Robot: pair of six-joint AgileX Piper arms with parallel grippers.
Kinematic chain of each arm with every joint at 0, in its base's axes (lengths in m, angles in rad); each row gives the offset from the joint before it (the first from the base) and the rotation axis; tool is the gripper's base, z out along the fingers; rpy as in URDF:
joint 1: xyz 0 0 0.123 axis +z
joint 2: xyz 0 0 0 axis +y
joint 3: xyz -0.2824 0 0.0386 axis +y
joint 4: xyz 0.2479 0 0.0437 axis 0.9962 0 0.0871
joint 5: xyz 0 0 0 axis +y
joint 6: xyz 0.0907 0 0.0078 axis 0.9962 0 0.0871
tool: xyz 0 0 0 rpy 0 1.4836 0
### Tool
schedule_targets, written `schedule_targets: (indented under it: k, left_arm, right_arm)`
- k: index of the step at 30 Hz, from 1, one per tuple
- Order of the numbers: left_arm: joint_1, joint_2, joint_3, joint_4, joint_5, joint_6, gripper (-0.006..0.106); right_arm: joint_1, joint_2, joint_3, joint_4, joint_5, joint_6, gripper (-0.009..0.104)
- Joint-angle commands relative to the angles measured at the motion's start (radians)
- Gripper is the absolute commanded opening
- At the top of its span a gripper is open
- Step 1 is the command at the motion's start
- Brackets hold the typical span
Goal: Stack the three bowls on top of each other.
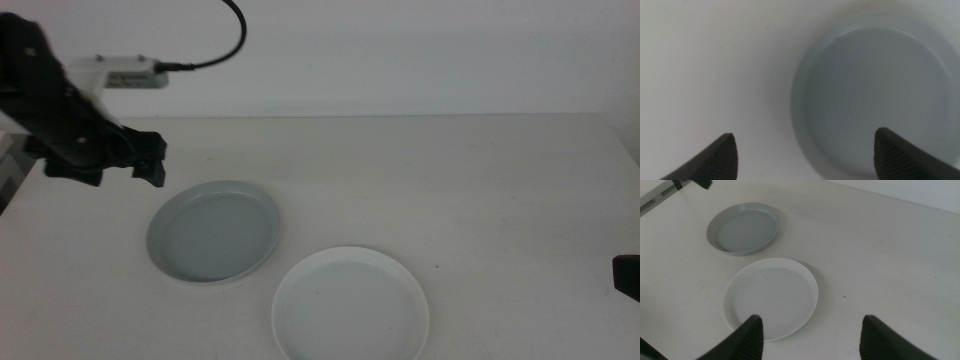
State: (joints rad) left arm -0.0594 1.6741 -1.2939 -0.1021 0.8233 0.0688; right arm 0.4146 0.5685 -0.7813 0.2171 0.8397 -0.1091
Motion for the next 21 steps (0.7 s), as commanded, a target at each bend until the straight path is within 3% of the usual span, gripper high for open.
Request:
schedule_targets:
  k: [1,16,19,21]
  left_arm:
    - [0.0,0.024,-0.068,-0.018,-0.018,0.02,0.103]
    - [0.0,0.238,-0.092,-0.034,-0.058,0.038,0.101]
    - [0.0,0.264,-0.091,-0.043,-0.059,0.043,0.094]
    - [0.0,0.277,-0.091,-0.051,-0.056,0.045,0.083]
  right_arm:
    - [-0.002,0.002,-0.023,0.004,-0.071,-0.005,0.049]
    - [-0.002,0.002,-0.023,0.004,-0.071,-0.005,0.049]
    - [-0.002,0.002,-0.023,0.004,-0.071,-0.005,0.049]
    - [-0.002,0.002,-0.023,0.004,-0.071,-0.005,0.049]
